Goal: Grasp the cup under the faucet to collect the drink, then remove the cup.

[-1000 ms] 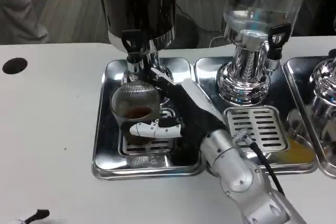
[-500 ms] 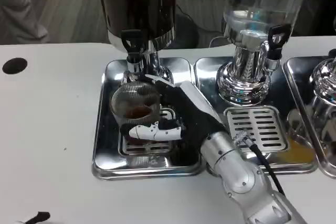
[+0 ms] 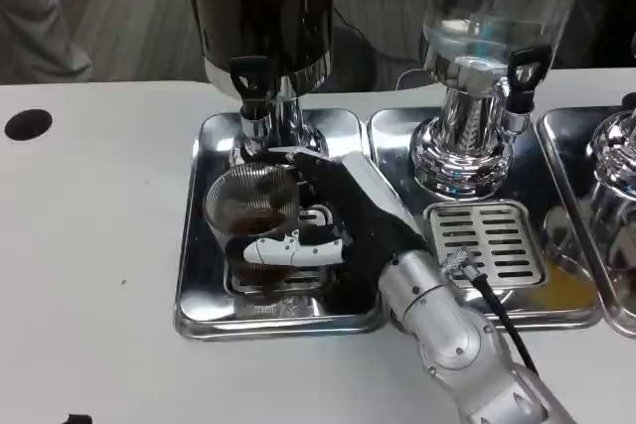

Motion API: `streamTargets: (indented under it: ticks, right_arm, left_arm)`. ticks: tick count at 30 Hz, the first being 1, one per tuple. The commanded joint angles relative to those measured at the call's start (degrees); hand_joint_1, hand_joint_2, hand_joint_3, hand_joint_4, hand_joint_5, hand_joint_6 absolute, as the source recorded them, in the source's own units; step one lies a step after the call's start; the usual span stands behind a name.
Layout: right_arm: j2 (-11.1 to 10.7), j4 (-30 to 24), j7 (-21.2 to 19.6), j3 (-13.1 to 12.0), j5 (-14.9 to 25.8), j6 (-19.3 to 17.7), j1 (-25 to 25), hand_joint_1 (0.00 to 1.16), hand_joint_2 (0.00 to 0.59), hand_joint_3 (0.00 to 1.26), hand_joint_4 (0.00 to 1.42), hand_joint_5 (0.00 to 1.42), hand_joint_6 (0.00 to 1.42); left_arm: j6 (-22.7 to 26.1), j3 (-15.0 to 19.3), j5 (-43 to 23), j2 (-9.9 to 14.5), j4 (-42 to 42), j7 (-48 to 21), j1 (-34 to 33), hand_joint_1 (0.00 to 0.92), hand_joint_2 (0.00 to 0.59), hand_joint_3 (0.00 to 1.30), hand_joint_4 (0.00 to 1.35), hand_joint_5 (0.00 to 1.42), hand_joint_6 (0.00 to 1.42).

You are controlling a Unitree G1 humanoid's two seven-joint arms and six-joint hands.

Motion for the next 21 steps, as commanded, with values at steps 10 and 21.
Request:
streamTargets:
  ticks: [10,21]
  right_arm:
    - [-0.18,-1.72,-0.34,-1.49,0.71,-1.64,1.95,0.81,0.101,0.41,0.44,0.47,0.37]
    - [-0.69,-3.89,-0.50,-1.85,0.52,-1.45,3.42,0.81,0.101,0.45,0.47,0.49,0.40]
  left_arm:
    - [-1.34,1.30,-0.71,-0.47,-0.34,-0.23,1.02,0.009,0.093,0.32,0.25,0.24,0.53]
    - [-0.95,1.04,-0.62,-0.75,-0.34,-0.53,0.10,0.009,0.094,0.32,0.25,0.25,0.53]
